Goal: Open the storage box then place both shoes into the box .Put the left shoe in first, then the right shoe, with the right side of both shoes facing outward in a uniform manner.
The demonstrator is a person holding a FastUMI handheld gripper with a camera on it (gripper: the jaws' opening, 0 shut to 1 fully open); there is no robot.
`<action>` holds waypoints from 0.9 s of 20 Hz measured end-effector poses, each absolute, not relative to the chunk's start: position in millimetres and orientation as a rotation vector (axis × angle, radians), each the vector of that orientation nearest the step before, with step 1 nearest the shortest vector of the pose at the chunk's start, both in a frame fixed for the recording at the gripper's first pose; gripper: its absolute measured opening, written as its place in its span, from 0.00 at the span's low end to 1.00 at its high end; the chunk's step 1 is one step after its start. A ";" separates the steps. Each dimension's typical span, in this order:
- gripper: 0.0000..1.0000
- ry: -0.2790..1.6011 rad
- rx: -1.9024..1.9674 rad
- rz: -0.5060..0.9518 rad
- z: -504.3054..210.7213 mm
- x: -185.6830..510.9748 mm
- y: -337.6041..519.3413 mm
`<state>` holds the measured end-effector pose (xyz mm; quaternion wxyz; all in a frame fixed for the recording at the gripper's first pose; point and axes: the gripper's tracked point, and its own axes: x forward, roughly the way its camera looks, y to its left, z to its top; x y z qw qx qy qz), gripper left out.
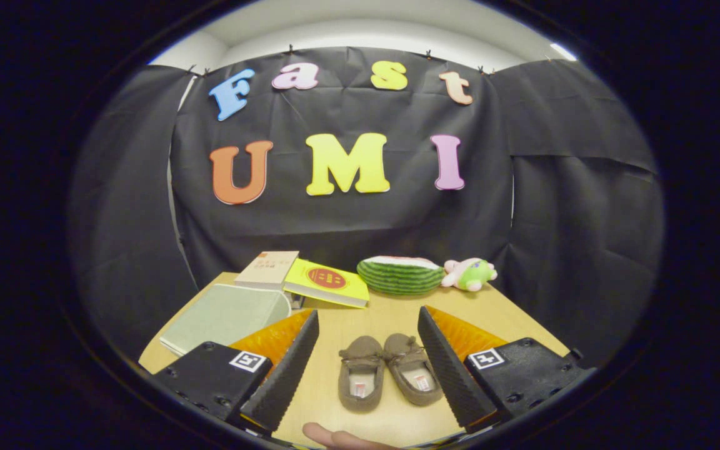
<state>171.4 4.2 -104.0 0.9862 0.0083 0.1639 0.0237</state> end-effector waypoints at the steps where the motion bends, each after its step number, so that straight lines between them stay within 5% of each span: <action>1: 1.00 0.363 0.028 0.060 -114.6 183.2 9.7; 11: 0.99 0.824 0.495 0.579 -212.9 234.0 123.5; 18: 0.99 1.116 0.718 0.796 -249.3 252.5 164.9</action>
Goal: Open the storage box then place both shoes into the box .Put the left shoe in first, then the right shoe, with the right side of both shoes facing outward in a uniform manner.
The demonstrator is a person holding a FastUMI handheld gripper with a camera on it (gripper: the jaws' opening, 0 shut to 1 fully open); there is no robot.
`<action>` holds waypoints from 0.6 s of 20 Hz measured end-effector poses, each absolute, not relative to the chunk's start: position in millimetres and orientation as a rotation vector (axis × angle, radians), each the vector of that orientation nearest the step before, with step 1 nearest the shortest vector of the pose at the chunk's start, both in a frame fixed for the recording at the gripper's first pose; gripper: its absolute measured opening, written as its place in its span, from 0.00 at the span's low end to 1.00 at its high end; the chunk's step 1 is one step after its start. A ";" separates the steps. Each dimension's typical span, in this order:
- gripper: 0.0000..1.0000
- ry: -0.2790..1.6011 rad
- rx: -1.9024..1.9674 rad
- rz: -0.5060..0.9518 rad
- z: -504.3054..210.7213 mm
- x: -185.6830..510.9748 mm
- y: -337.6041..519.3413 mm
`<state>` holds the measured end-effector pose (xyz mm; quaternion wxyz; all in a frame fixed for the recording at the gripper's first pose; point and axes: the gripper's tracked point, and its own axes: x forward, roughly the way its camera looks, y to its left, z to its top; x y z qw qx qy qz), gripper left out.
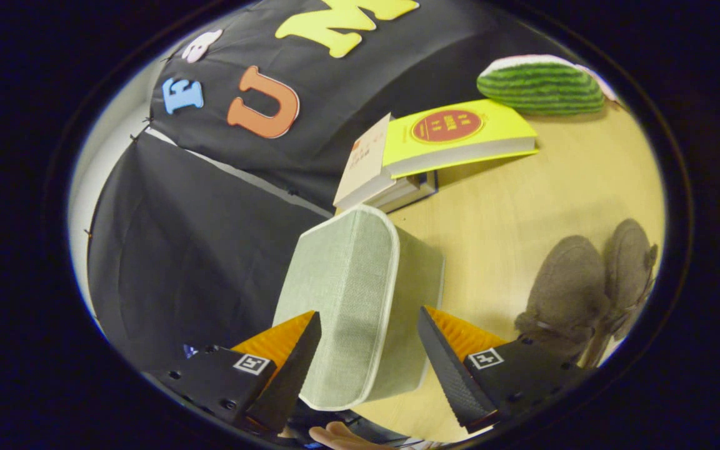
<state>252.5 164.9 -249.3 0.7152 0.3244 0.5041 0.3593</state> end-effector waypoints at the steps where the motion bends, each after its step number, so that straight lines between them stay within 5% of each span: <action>1: 0.99 1.144 0.762 0.820 -249.9 254.2 170.8; 7: 0.97 1.179 0.865 0.943 -254.5 261.9 189.7; 12: 0.73 1.180 0.925 0.968 -253.3 266.7 189.5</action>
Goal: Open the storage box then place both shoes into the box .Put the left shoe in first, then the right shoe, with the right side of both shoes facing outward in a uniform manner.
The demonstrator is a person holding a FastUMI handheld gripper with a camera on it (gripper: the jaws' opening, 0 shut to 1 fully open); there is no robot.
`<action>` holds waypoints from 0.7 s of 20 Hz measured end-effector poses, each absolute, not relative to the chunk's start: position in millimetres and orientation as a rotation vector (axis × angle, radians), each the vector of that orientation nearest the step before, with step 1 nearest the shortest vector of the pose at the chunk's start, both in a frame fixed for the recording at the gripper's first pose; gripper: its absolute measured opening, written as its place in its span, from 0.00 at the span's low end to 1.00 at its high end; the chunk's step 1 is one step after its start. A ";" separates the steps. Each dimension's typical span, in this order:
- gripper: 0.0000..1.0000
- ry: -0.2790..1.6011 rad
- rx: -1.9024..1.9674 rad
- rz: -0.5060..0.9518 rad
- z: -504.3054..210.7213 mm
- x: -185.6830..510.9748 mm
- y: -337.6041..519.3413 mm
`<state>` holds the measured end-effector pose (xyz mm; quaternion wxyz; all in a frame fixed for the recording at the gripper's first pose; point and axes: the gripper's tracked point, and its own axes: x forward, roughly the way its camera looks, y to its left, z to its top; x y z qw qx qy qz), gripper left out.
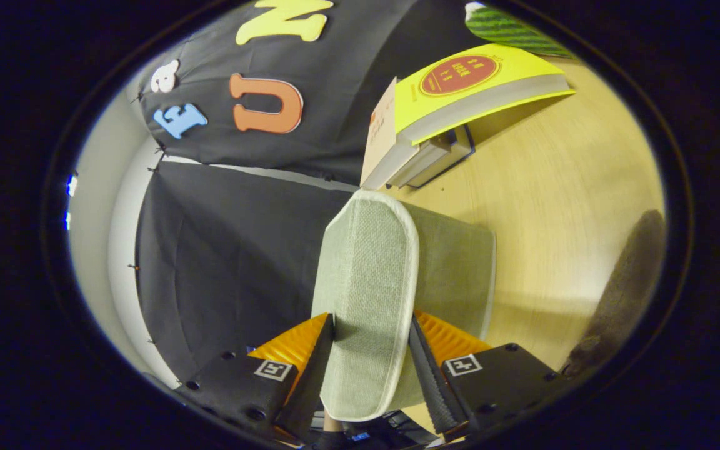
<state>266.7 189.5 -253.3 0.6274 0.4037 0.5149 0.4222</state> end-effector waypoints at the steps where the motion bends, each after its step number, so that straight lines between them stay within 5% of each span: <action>1: 0.71 1.172 0.917 0.968 -250.7 266.8 186.8; 3: 0.65 1.106 0.903 0.961 -242.3 272.2 180.6; 6: 0.40 1.090 0.864 0.950 -241.5 271.1 178.3; 11: 0.12 1.064 0.853 0.925 -213.4 266.5 166.7; 14: 0.06 1.033 0.815 0.906 -192.1 265.6 166.2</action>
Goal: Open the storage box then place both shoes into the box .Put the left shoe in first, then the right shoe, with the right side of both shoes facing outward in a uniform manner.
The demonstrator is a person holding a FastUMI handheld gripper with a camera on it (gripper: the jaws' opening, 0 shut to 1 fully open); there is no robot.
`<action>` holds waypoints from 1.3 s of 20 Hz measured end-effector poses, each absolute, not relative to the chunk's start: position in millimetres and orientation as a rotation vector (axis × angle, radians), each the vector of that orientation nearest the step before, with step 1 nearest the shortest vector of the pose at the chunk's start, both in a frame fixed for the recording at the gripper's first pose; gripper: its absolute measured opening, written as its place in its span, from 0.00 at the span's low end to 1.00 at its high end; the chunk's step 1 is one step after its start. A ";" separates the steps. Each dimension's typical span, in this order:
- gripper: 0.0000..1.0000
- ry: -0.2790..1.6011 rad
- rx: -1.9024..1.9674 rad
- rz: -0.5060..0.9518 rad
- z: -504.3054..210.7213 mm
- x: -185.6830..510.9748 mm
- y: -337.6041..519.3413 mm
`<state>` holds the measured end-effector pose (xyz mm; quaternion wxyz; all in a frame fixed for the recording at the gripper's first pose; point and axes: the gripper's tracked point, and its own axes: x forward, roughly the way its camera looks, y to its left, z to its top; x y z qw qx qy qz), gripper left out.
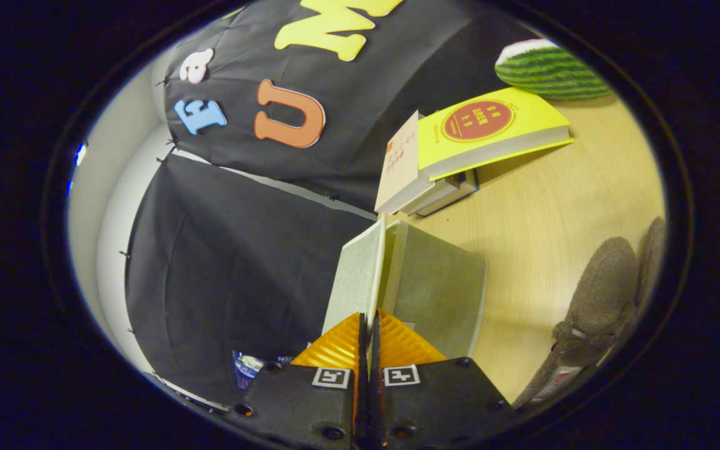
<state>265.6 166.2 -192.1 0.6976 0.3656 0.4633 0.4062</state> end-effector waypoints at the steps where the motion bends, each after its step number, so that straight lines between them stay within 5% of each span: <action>1: 0.06 1.030 0.801 0.902 -184.1 264.5 166.9; 26: 0.11 0.801 0.558 0.797 -41.3 195.3 332.6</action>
